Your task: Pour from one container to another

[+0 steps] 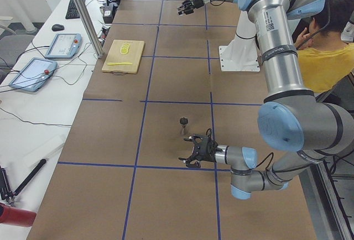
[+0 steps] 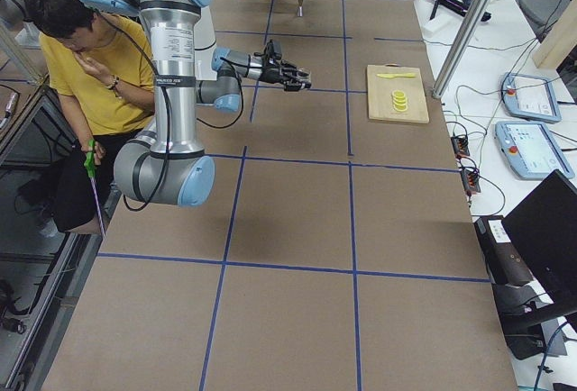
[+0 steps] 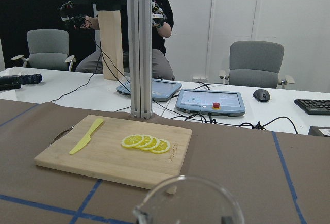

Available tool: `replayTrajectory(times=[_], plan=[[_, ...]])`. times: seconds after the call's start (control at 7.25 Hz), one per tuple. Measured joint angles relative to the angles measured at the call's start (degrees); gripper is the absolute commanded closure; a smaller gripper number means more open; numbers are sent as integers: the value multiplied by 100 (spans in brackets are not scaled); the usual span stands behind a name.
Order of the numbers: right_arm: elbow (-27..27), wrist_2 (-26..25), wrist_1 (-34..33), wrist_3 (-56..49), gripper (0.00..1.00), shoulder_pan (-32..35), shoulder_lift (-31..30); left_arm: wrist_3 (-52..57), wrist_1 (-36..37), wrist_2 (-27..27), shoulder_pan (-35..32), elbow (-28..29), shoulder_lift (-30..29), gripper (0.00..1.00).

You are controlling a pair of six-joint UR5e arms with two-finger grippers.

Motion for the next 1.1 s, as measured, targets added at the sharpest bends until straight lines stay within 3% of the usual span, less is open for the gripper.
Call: replayTrajectory(times=[0.55,1.1], plan=[[-98,-5,-16,37,100,9,191,1091,1754,-2375,-2395,-139,-1117,1],[-284,-34,-2,299,100,16,175,1927,3461,-4676,-4235,-350,-1889,1]])
